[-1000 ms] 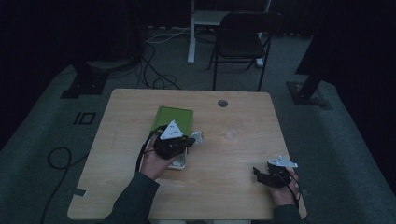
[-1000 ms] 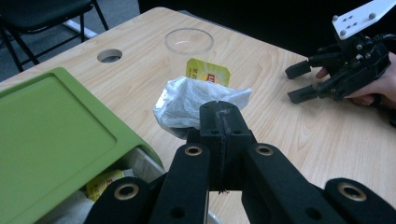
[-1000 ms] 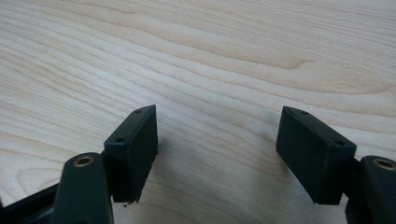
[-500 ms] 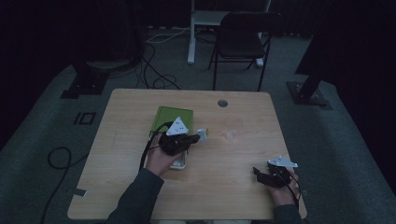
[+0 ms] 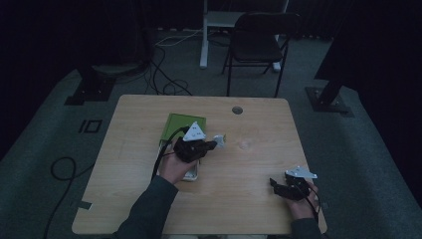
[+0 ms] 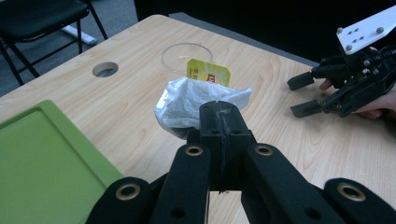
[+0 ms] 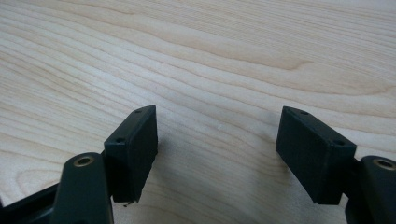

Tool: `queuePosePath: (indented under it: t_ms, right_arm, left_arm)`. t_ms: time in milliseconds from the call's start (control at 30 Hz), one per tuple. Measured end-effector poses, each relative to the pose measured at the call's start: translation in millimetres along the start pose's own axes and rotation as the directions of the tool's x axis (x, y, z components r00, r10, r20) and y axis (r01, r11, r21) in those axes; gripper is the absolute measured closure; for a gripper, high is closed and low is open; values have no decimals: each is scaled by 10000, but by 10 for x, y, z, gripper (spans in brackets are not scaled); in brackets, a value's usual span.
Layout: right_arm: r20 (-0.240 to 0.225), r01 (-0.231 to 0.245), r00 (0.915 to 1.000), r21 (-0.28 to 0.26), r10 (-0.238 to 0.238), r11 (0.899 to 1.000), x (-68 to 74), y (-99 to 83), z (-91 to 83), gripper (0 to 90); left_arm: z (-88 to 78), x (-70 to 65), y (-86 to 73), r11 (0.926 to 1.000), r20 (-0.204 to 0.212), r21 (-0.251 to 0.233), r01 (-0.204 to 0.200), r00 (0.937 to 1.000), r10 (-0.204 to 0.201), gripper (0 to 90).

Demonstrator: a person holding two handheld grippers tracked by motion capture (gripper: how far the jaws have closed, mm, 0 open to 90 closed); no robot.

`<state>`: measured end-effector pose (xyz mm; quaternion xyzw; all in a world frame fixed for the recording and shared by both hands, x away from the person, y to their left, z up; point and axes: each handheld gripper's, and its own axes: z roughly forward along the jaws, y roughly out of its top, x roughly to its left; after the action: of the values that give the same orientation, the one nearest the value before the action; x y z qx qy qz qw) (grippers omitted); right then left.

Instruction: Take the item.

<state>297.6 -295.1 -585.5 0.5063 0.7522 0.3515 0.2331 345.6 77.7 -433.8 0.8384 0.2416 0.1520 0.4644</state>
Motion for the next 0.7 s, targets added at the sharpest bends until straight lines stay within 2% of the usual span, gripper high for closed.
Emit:
queuePosePath:
  t_ms: [300, 700]
  right_arm:
    - [-7, 4, 10000, 0, -4, 10000, 0, 1, 1, 292]
    - [-11, 8, 10000, 3, -8, 10000, -1, 2, 2, 292]
  left_arm:
    - [114, 3, 87, 10000, 157, -16, -4, 9999, 5, 900]
    - [272, 35, 157, 10000, 108, 44, 86, 9999, -87, 900]
